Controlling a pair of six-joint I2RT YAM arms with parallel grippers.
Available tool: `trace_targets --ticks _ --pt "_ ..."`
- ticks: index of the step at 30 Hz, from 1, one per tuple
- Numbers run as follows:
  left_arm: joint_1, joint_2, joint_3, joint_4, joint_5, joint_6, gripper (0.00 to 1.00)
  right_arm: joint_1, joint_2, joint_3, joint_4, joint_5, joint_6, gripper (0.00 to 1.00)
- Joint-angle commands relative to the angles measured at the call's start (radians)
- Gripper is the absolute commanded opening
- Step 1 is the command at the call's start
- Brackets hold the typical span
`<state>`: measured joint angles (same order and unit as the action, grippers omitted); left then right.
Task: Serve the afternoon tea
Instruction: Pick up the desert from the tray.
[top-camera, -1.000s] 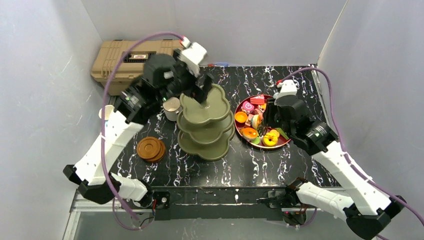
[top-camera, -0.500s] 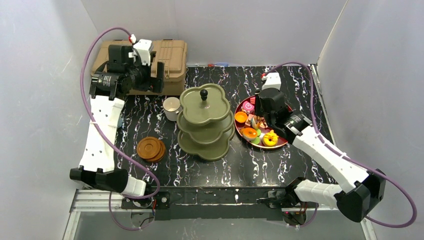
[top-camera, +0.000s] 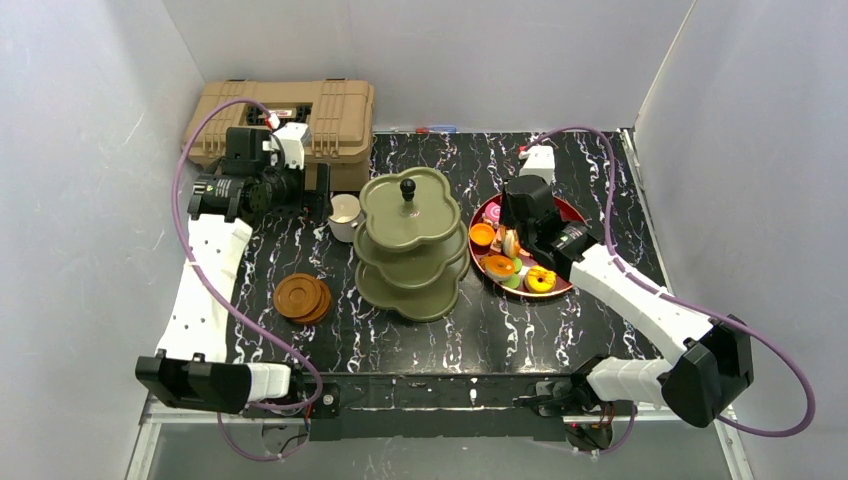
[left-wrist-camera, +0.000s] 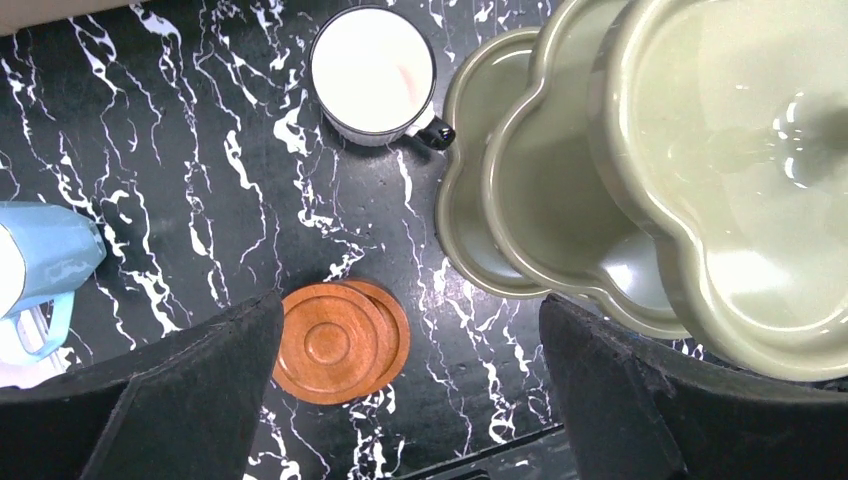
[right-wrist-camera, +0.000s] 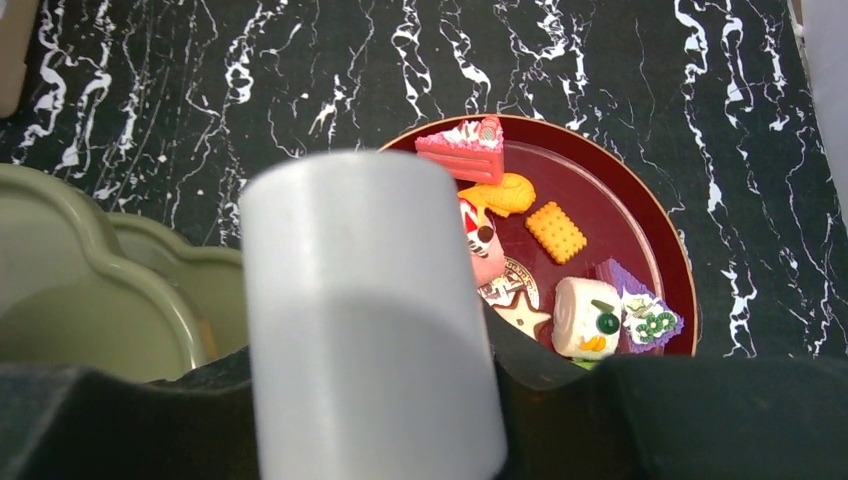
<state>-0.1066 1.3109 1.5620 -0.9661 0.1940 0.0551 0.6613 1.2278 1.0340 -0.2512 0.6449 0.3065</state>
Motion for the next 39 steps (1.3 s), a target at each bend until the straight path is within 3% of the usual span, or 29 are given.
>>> trace_targets --ticks 1,12,30,34,39 --pt "0.005 -0.064 -0.022 0.037 0.028 0.013 0.98 -0.005 -0.001 -0.019 0.078 0.045 0.031 0.51" --pt "0.005 -0.043 0.009 0.039 0.036 0.008 0.98 -0.012 -0.027 -0.086 0.118 0.074 0.027 0.58" --pt "0.005 -0.052 0.016 0.038 0.041 0.01 0.98 -0.04 0.055 -0.117 0.217 0.018 0.06 0.58" --pt "0.005 -0.055 0.016 0.038 0.04 0.014 0.98 -0.04 0.072 -0.119 0.22 0.02 0.059 0.52" --pt "0.005 -0.057 0.024 0.038 0.049 0.014 0.98 -0.04 0.049 -0.121 0.202 0.038 0.035 0.33"
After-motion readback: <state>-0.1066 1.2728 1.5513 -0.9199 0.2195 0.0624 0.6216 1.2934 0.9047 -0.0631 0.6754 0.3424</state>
